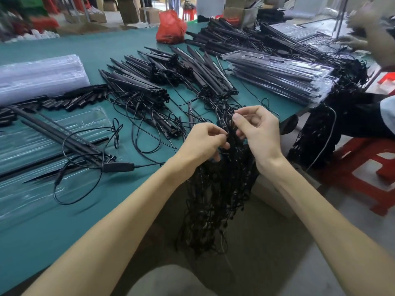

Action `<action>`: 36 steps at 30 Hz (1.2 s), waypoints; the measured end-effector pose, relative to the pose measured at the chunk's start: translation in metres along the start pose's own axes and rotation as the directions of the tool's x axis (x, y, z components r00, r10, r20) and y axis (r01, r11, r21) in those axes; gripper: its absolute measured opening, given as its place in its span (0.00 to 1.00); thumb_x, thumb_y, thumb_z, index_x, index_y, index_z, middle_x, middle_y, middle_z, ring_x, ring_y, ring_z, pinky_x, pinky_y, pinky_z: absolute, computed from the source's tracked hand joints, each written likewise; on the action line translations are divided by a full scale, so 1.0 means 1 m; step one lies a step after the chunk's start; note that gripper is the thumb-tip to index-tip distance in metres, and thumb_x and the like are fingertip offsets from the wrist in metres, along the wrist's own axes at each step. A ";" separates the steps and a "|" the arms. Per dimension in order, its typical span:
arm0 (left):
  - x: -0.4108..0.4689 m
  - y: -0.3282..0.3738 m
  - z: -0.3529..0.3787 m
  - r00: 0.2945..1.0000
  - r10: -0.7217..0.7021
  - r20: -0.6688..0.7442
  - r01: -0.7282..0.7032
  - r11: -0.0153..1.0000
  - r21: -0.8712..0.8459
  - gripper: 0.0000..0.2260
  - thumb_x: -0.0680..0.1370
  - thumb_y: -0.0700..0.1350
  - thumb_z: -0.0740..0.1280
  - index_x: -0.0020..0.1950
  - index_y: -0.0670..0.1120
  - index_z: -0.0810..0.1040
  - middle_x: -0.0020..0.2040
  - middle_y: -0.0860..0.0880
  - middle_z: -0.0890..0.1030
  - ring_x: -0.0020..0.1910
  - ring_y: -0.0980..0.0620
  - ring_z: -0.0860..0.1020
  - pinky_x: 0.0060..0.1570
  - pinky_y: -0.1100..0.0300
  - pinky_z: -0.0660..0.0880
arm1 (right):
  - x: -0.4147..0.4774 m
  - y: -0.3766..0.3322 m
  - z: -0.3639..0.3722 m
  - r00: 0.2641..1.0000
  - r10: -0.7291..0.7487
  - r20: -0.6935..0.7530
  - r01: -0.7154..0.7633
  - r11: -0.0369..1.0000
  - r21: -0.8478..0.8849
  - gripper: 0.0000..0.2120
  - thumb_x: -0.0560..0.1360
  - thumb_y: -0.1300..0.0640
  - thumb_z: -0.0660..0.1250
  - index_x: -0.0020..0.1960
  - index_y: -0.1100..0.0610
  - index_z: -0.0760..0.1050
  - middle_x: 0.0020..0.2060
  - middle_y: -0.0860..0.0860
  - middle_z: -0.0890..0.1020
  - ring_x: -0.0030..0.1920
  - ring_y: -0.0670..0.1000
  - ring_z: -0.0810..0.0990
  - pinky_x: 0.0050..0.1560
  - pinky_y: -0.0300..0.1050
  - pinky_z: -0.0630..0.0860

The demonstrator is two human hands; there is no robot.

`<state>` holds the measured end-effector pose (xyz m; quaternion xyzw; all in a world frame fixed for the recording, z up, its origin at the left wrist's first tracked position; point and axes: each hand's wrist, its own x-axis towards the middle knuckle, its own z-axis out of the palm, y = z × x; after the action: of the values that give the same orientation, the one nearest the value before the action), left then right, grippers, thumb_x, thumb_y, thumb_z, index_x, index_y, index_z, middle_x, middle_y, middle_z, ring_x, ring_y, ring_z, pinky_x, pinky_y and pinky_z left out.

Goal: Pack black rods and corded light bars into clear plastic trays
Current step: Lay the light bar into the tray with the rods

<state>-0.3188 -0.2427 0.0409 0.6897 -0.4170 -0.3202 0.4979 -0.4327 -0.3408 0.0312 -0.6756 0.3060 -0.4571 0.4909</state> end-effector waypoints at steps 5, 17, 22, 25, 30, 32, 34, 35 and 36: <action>0.008 0.000 0.004 1.000 0.018 -0.022 -0.017 0.997 0.075 0.10 0.78 0.48 0.72 0.39 0.45 0.82 0.39 0.45 0.86 0.25 0.54 0.78 0.28 0.68 0.71 | 0.001 0.003 0.002 0.998 0.067 -0.002 -0.067 0.998 0.017 0.03 0.79 0.61 0.69 0.50 0.54 0.77 0.39 0.51 0.80 0.33 0.42 0.78 0.35 0.35 0.75; 0.007 -0.004 0.018 0.985 0.047 -0.164 -0.022 0.988 0.153 0.09 0.74 0.45 0.68 0.39 0.40 0.81 0.32 0.46 0.83 0.22 0.54 0.76 0.32 0.58 0.78 | 0.005 0.013 -0.006 0.999 0.041 -0.002 -0.041 0.985 -0.169 0.07 0.78 0.62 0.65 0.50 0.52 0.80 0.37 0.47 0.80 0.32 0.42 0.79 0.35 0.38 0.74; 0.003 -0.011 0.010 0.989 0.094 -0.111 -0.093 0.996 0.011 0.05 0.76 0.39 0.69 0.49 0.44 0.84 0.38 0.47 0.84 0.31 0.53 0.80 0.47 0.54 0.81 | 0.006 0.015 -0.010 1.000 -0.004 -0.011 0.001 0.970 -0.242 0.07 0.78 0.61 0.66 0.49 0.51 0.81 0.36 0.48 0.82 0.31 0.44 0.81 0.33 0.37 0.74; 0.001 -0.013 0.004 0.988 0.135 -0.075 -0.138 0.990 -0.029 0.07 0.78 0.38 0.70 0.54 0.45 0.85 0.39 0.49 0.83 0.36 0.56 0.80 0.47 0.62 0.78 | 0.006 0.015 -0.008 0.999 0.001 0.055 0.013 0.965 -0.260 0.06 0.78 0.60 0.68 0.50 0.51 0.83 0.37 0.49 0.84 0.30 0.44 0.80 0.33 0.37 0.74; -0.001 -0.015 -0.001 0.973 0.221 -0.066 -0.221 0.975 0.008 0.10 0.80 0.33 0.67 0.58 0.41 0.83 0.51 0.49 0.83 0.43 0.51 0.84 0.50 0.62 0.80 | 0.002 0.015 -0.009 0.993 0.075 0.088 -0.067 0.994 -0.082 0.09 0.76 0.57 0.74 0.55 0.56 0.79 0.37 0.54 0.86 0.31 0.47 0.79 0.33 0.38 0.74; -0.001 -0.015 -0.001 0.973 0.225 -0.049 -0.224 0.974 0.020 0.11 0.79 0.33 0.69 0.60 0.41 0.81 0.55 0.43 0.82 0.46 0.44 0.84 0.53 0.56 0.81 | 0.004 0.015 -0.010 0.987 0.131 0.093 -0.129 0.991 -0.026 0.08 0.76 0.58 0.74 0.53 0.59 0.80 0.37 0.55 0.86 0.33 0.47 0.79 0.33 0.38 0.75; -0.002 -0.014 0.000 0.967 0.250 -0.053 -0.248 0.968 0.041 0.12 0.77 0.34 0.71 0.60 0.43 0.79 0.54 0.42 0.81 0.41 0.46 0.84 0.49 0.54 0.82 | 0.007 0.014 -0.008 0.978 0.165 0.128 -0.162 0.986 -0.036 0.04 0.77 0.60 0.72 0.50 0.59 0.82 0.35 0.52 0.85 0.33 0.45 0.79 0.34 0.37 0.75; -0.002 -0.015 0.001 0.960 0.273 -0.065 -0.269 0.961 0.064 0.13 0.76 0.34 0.71 0.59 0.45 0.78 0.51 0.44 0.80 0.37 0.50 0.83 0.44 0.56 0.81 | 0.008 0.013 -0.007 0.974 0.172 0.150 -0.168 0.985 -0.042 0.03 0.77 0.61 0.71 0.50 0.60 0.82 0.35 0.52 0.85 0.32 0.44 0.79 0.35 0.37 0.76; -0.001 -0.015 0.001 0.953 0.292 -0.079 -0.284 0.954 0.100 0.15 0.75 0.35 0.72 0.59 0.47 0.76 0.49 0.48 0.79 0.34 0.54 0.81 0.40 0.59 0.80 | 0.008 0.012 -0.005 0.970 0.175 0.171 -0.169 0.985 -0.045 0.03 0.78 0.62 0.71 0.51 0.60 0.82 0.35 0.53 0.84 0.32 0.44 0.78 0.35 0.37 0.76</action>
<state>-0.3164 -0.2404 0.0264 0.6569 -0.5033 -0.1933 0.5271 -0.4335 -0.3535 0.0233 -0.6913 0.3260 -0.3473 0.5434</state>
